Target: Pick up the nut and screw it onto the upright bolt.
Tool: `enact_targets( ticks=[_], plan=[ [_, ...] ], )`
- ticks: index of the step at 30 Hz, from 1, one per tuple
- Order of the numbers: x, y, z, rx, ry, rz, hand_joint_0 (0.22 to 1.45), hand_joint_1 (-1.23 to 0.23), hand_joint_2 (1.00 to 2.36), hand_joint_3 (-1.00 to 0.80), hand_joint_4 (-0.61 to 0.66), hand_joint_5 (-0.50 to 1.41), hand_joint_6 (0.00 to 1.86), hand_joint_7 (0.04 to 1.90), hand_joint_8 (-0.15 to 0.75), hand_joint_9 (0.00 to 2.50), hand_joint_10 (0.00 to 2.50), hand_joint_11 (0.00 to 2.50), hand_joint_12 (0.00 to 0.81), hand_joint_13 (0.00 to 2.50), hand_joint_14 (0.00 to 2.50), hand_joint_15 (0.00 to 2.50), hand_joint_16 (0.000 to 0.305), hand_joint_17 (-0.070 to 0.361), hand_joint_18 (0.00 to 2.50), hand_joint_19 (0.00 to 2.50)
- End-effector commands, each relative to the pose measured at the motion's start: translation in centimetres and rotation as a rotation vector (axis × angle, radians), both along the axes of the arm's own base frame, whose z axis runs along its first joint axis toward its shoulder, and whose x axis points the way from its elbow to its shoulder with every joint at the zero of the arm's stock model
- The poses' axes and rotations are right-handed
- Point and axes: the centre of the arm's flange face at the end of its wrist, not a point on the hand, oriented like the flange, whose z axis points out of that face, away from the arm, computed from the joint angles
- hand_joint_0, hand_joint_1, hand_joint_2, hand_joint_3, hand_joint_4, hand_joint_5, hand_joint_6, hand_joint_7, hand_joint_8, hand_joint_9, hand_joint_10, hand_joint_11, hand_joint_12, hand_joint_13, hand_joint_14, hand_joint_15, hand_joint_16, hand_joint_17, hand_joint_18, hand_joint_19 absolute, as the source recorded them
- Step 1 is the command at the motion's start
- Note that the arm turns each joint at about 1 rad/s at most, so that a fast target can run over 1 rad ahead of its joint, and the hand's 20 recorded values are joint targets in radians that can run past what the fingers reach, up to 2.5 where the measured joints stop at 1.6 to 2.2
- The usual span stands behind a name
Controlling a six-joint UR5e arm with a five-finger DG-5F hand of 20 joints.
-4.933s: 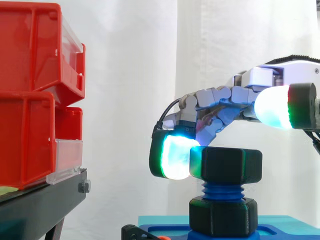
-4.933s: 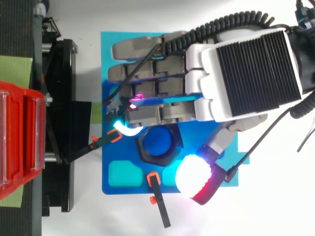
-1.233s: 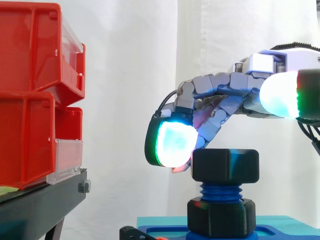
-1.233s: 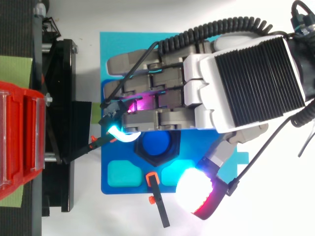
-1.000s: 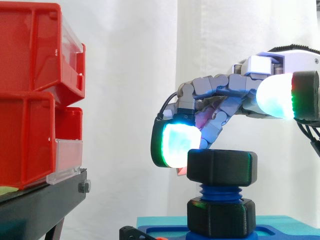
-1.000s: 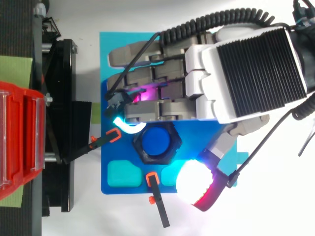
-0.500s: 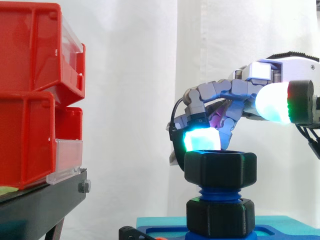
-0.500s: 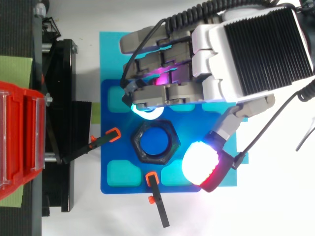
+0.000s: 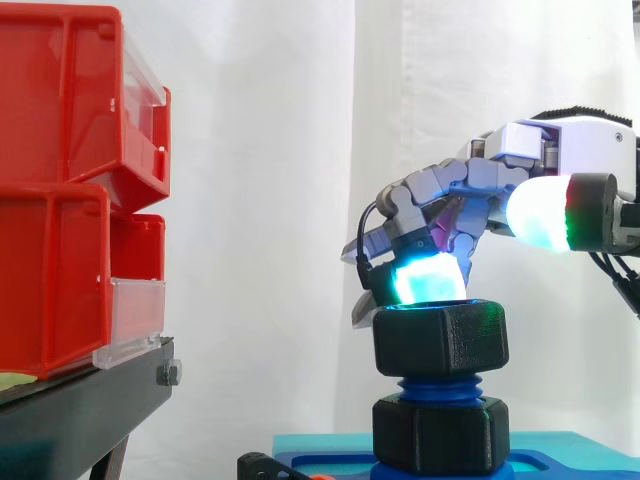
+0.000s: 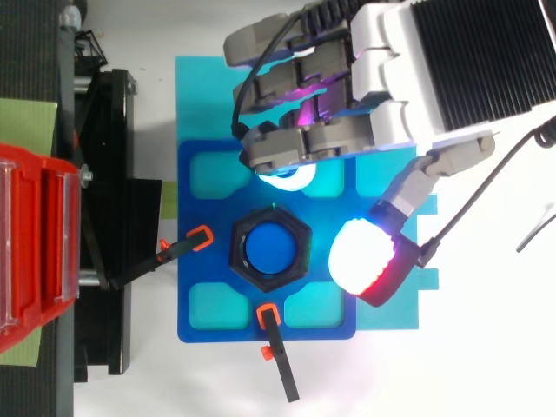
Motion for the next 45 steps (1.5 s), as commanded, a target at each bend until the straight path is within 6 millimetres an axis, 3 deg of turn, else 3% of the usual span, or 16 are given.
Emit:
enact_targets(
  ticks=[1, 4, 7, 11, 15, 29, 32, 38, 45],
  plan=[
    [-0.1, -0.3, 0.0, -0.001, -0.004, 0.002, 0.50, -0.18, 1.00, -0.50, 0.20, 0.00, 0.50, 1.40, 0.270, 1.20, 0.00, 0.01, 0.134, 0.84, 0.00, 0.00, 0.008, 0.017, 0.50, 0.00],
    [0.0, -0.8, 0.3, -0.002, -0.027, 0.008, 0.49, -0.17, 1.00, -0.50, 0.21, -0.03, 0.50, 1.31, 0.272, 1.17, 0.00, 0.02, 0.147, 0.83, 0.00, 0.00, 0.009, 0.021, 0.48, 0.00],
    [0.1, -0.9, 0.5, 0.003, -0.049, 0.019, 0.49, -0.17, 1.00, -0.50, 0.24, -0.07, 0.50, 1.04, 0.263, 1.10, 0.00, 0.00, 0.171, 0.79, 0.00, 0.00, 0.013, 0.030, 0.45, 0.00],
    [0.3, -1.0, 0.9, 0.016, -0.072, 0.039, 0.48, -0.16, 1.00, -0.50, 0.18, -0.11, 0.50, 0.77, 0.239, 0.96, 0.00, 0.00, 0.192, 0.62, 0.00, 0.00, 0.019, 0.042, 0.34, 0.00],
    [0.5, -0.2, 1.2, 0.020, -0.093, 0.056, 0.47, -0.14, 1.00, -0.50, 0.16, -0.14, 0.50, 0.64, 0.216, 0.79, 0.00, 0.00, 0.221, 0.50, 0.00, 0.00, 0.022, 0.050, 0.19, 0.00],
    [1.3, 3.6, 0.5, 0.037, -0.063, 0.052, 0.46, -0.11, 1.00, -0.50, 0.17, -0.14, 0.50, 0.61, 0.212, 0.73, 0.00, 0.00, 0.237, 0.46, 0.00, 0.00, 0.026, 0.060, 0.16, 0.00],
    [1.4, 3.9, 0.5, 0.036, -0.067, 0.055, 0.46, -0.11, 1.00, -0.50, 0.17, -0.14, 0.50, 0.61, 0.213, 0.73, 0.00, 0.00, 0.240, 0.47, 0.00, 0.00, 0.027, 0.060, 0.18, 0.00],
    [2.4, 3.8, -2.7, 0.047, -0.072, 0.061, 0.46, -0.11, 1.00, -0.50, 0.17, -0.14, 0.50, 0.64, 0.220, 0.74, 0.00, 0.00, 0.242, 0.49, 0.00, 0.00, 0.027, 0.061, 0.20, 0.00],
    [2.4, 3.5, -2.7, 0.062, -0.071, 0.061, 0.46, -0.12, 1.00, -0.50, 0.18, -0.14, 0.50, 0.64, 0.221, 0.74, 0.00, 0.00, 0.239, 0.51, 0.00, 0.00, 0.027, 0.061, 0.21, 0.00]
  ],
)
